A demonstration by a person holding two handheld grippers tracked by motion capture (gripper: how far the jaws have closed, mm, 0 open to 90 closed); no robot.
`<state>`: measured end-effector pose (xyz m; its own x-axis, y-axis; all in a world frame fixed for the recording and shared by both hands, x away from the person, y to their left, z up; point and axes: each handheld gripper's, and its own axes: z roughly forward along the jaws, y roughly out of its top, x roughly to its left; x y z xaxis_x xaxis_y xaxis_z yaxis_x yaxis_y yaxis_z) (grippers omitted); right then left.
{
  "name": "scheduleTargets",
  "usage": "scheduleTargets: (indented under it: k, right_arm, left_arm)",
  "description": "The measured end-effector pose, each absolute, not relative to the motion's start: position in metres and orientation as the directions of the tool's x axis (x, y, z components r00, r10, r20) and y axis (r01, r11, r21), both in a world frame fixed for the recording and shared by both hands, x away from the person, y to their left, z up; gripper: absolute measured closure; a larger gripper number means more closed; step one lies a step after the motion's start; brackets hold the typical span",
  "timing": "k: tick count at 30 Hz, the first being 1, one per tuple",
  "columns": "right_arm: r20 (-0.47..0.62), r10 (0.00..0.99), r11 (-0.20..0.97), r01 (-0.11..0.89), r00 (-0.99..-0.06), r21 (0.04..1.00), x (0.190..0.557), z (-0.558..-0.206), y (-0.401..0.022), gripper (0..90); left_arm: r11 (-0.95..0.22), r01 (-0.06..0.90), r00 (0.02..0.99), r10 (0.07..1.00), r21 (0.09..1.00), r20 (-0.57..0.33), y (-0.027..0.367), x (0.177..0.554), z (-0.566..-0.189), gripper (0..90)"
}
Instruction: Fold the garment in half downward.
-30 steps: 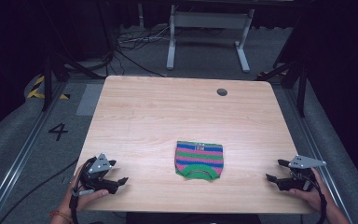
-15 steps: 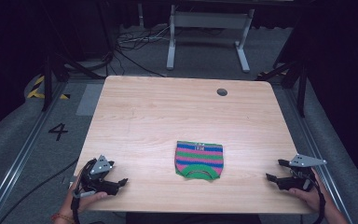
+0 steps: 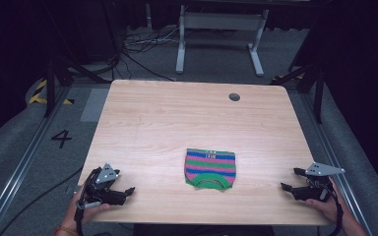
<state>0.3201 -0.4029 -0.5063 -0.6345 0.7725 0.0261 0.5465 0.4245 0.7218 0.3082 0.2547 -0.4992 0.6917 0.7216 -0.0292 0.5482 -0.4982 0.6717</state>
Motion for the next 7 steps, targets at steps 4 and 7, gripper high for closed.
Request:
scheduleTargets:
  k: [4,7]
  right_arm:
    - [0.026,0.773,0.424,0.547,-0.634,0.722,0.3201,-0.5062,-0.4029,15.4]
    - [0.026,0.773,0.424,0.547,-0.634,0.722,0.3201,-0.5063,-0.4028,15.4]
  left_arm:
    - [-0.492,0.557,0.683,0.73,0.669,-0.032,0.2524,0.3098,-0.4995,13.4]
    - [-0.488,0.565,0.676,0.736,0.665,-0.034,0.2511,0.3108,-0.4996,11.9]
